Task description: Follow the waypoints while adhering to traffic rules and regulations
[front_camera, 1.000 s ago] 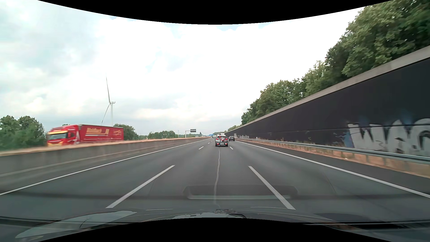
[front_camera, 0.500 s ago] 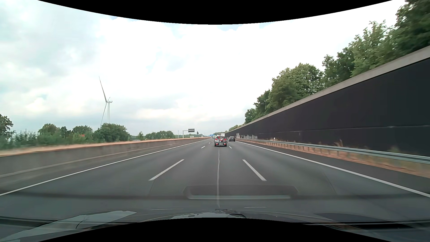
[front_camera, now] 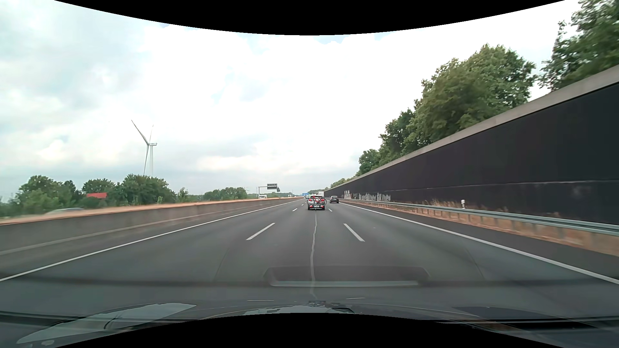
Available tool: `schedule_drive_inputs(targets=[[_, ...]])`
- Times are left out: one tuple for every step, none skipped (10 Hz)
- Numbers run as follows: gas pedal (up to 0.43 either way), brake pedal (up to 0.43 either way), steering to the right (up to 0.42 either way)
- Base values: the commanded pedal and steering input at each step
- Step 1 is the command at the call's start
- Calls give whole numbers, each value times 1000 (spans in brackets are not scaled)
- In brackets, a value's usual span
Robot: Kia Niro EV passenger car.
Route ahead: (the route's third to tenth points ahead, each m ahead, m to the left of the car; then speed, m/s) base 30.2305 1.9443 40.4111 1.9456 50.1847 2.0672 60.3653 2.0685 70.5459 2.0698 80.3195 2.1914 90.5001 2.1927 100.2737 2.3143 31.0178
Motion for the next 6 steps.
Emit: schedule_drive_inputs(targets=[[260,0,-4],[260,0,-4],[260,0,-3],[260,0,-3],[260,0,-3],[260,0,-3]])
